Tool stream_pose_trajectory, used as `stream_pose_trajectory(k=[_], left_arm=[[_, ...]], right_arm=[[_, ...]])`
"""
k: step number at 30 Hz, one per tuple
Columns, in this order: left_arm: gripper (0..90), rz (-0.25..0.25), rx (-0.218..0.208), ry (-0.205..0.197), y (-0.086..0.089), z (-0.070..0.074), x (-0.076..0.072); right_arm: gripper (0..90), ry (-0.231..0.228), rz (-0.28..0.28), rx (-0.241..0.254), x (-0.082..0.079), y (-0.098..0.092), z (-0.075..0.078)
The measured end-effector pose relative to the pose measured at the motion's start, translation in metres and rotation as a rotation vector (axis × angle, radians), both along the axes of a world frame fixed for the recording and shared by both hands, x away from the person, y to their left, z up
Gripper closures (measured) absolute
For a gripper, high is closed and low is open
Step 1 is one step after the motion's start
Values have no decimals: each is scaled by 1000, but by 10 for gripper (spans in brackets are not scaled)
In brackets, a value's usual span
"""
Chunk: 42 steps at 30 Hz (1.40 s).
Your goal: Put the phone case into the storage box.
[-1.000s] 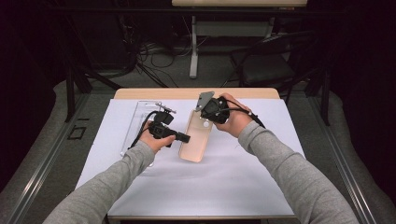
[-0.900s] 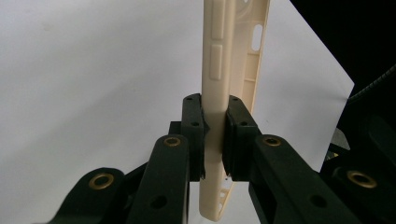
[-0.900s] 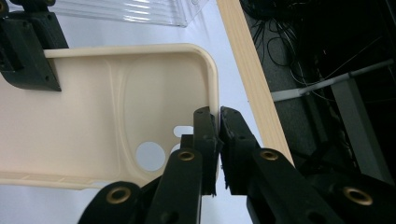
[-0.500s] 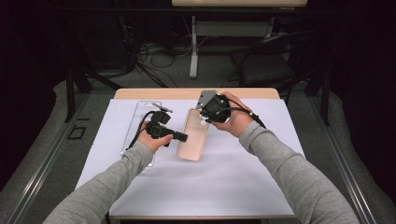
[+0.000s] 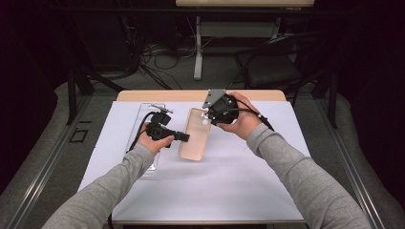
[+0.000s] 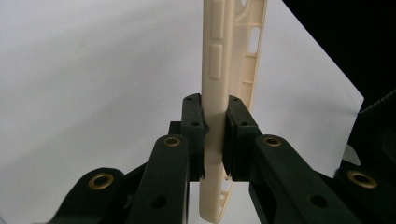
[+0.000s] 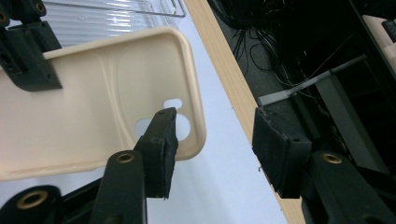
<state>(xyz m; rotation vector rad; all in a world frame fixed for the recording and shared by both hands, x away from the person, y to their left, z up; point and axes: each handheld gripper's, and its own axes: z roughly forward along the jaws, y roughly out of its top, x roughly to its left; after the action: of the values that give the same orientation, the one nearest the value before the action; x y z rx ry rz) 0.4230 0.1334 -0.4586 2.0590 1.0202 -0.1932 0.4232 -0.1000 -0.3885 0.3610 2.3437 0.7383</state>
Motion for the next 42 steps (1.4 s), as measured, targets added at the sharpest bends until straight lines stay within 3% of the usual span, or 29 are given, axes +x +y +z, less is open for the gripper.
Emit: stream_pose_trajectory(k=[5,13,17,20,29,42], left_arm=[[811,20,-29,-15,4,1,1],[812,50,-74,-42,8,3,0],[812,64,-92,-59,9,5,1],[811,70,-110,-73,11,7,2],[811,81,-141,-121,15,12,0],[811,102,-178,-167,23,18,-3]], right_arm=[[496,18,-19,11,0,-2,2],[503,90,-62,108,2,-9,4],[501,114,-78,122,2,-11,2],[497,144,-90,160,2,-13,1],[520,210,-99,216,0,-14,-1],[525,257,-101,308,-7,-15,-4]])
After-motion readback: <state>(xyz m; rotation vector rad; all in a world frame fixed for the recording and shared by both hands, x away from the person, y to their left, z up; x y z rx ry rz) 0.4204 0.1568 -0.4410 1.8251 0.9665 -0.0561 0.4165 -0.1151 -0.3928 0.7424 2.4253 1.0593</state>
